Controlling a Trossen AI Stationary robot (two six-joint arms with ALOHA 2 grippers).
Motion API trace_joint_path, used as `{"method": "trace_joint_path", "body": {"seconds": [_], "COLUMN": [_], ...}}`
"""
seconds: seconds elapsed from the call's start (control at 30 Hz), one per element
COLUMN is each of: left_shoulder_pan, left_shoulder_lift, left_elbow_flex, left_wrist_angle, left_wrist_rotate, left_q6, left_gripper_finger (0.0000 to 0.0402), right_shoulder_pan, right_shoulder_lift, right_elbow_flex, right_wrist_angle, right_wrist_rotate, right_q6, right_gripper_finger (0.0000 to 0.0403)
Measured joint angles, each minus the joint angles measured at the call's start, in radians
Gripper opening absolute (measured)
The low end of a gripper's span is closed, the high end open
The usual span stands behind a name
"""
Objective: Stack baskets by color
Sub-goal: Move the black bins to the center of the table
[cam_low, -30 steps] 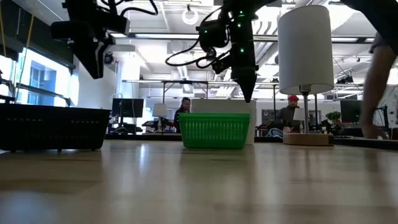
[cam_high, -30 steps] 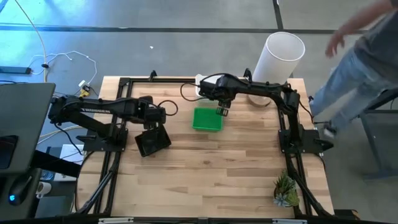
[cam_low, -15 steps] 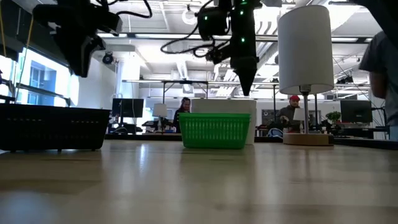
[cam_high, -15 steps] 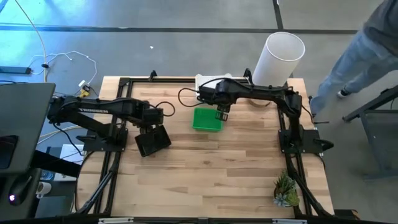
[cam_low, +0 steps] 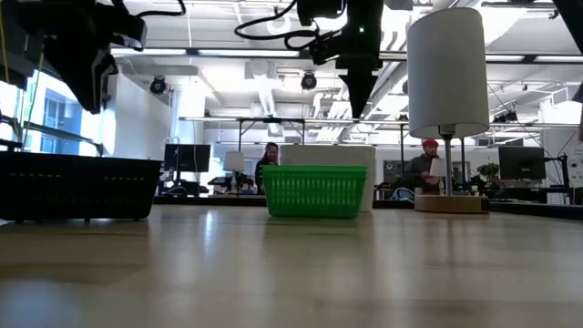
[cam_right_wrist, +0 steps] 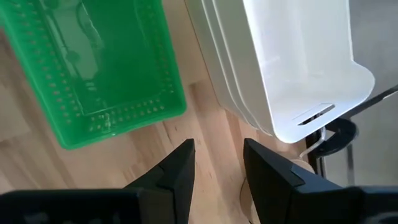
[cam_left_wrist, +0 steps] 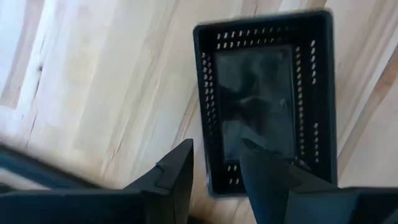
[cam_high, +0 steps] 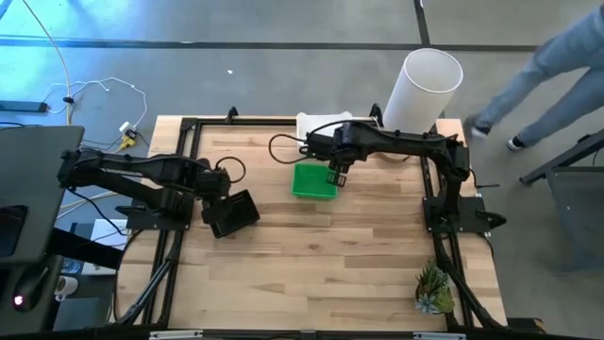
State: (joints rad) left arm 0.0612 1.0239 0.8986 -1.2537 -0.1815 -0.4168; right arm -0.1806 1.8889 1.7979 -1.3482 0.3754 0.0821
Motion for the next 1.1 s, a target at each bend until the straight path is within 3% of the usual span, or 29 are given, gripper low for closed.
{"method": "trace_joint_path", "body": {"seconds": [0.67, 1.1], "left_shoulder_pan": [0.11, 0.136], "left_shoulder_lift": [0.025, 0.143], "left_elbow_flex": [-0.143, -0.151], "left_wrist_angle": [0.169, 0.219], "left_wrist_rotate": [0.044, 0.066], "left_q6": [-0.005, 0.006], "left_gripper_finger": [0.0117, 0.0117], "right_shoulder_pan": [0.057, 0.059], "right_shoulder_lift": [0.0, 0.0], "right_elbow_flex": [0.0, 0.0], "right_wrist_angle": [-0.028, -0.028], "right_wrist_rotate": [-0.064, -0.061], "right_q6": [0.023, 0.015], "right_gripper_finger": [0.0124, 0.0124]}}
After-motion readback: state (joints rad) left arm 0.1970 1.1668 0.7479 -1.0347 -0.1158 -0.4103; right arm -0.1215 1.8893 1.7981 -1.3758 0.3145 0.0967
